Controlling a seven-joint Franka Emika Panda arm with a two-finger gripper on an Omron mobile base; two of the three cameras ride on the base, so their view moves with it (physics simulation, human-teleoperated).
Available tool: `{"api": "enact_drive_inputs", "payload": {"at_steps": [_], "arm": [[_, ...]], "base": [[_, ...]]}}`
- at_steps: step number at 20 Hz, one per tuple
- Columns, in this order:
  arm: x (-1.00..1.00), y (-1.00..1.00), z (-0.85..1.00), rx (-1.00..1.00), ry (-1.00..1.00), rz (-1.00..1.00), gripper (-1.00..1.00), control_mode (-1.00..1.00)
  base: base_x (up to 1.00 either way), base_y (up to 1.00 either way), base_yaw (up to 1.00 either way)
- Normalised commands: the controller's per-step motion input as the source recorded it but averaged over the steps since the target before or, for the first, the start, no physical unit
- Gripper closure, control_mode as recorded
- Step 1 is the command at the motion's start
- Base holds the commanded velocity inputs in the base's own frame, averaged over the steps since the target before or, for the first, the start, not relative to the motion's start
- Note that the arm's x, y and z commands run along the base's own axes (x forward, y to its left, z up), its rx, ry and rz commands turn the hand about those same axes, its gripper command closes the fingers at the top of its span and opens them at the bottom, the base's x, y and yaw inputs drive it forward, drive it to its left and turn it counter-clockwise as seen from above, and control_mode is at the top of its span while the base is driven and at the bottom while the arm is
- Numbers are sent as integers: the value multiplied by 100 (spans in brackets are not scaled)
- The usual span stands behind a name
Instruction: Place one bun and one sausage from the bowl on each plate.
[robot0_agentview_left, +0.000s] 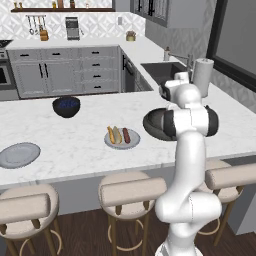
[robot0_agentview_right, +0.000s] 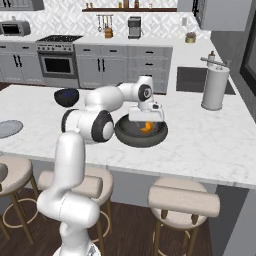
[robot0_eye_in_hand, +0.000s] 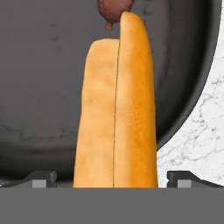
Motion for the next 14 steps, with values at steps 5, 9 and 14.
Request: {"api": "enact_drive_inputs", "payload": {"at_steps": [5, 9, 14], "arm": [[0, 0, -8, 0, 8, 0, 100, -100], [0, 0, 0, 0, 3, 0, 100, -100], [-32, 0, 17, 0, 0, 0, 100, -100]], "base": [[0, 0, 0], [0, 0, 0], [0, 0, 0]]}}
